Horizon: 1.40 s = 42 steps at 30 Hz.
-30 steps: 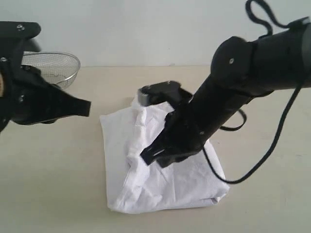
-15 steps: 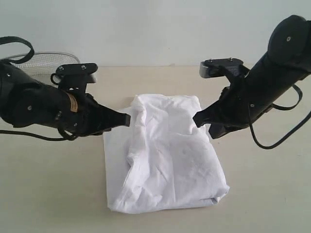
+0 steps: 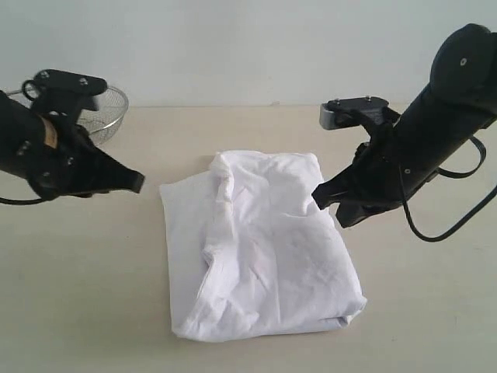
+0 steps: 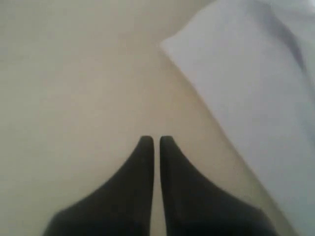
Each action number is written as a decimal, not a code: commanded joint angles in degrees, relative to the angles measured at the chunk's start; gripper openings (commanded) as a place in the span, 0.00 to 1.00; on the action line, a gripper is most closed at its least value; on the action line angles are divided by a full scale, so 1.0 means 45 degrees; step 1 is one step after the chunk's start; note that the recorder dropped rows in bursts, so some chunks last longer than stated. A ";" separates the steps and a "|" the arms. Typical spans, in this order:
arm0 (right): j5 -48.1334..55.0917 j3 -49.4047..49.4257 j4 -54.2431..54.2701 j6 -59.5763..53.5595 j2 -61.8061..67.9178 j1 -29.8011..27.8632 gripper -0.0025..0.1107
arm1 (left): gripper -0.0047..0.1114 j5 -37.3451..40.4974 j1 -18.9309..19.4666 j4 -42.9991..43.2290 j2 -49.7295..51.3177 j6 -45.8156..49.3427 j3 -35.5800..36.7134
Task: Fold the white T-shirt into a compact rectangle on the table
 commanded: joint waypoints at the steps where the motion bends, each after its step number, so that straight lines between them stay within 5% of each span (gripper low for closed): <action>1: -0.0053 -0.0079 -0.0038 -0.0091 -0.0215 -0.0101 0.02 | 0.08 -0.0175 0.1057 0.1929 -0.0454 0.0318 -0.0283; 6: -0.0050 -0.0079 -0.0010 -0.0091 -0.0215 -0.0101 0.02 | 0.08 -0.0305 0.1198 0.5315 -0.0645 0.1571 -0.0879; 8: -0.0050 -0.0079 -0.0010 -0.0091 -0.0215 -0.0101 0.02 | 0.08 -0.0455 0.1308 0.5623 -0.0645 0.0187 -0.1160; 11: -0.0027 -0.0079 -0.0009 -0.0091 -0.0215 -0.0101 0.02 | 0.08 -0.1606 0.1979 0.2832 -0.0617 -0.2809 -0.1562; 15: 0.0049 -0.0079 -0.0009 -0.0208 -0.0215 -0.0101 0.02 | 0.08 -0.3474 0.2597 -0.1492 -0.0617 -0.0923 -0.1562; 25: 0.0137 -0.0079 -0.0032 -0.0341 -0.0215 -0.0101 0.02 | 0.08 -0.2145 0.4496 -0.4319 0.0613 0.0966 -0.1399; 29: 0.0016 -0.0079 -0.0052 -0.0341 -0.0215 -0.0101 0.02 | 0.08 -0.0829 0.4335 -0.8819 0.1070 0.5252 -0.1399; 36: 0.0039 -0.0079 -0.0052 -0.0341 -0.0215 -0.0101 0.02 | 0.08 0.4583 0.3980 -2.0861 0.2654 1.6153 -0.1399; 39: 0.0331 -0.0079 -0.0052 -0.0378 -0.0215 -0.0101 0.02 | 0.08 0.5779 0.4006 -2.3256 0.3393 1.8926 -0.1399; 42: 0.0607 -0.0079 -0.0052 -0.0428 -0.0215 -0.0101 0.02 | 0.08 0.6326 0.4006 -2.3746 0.4123 1.8625 -0.1399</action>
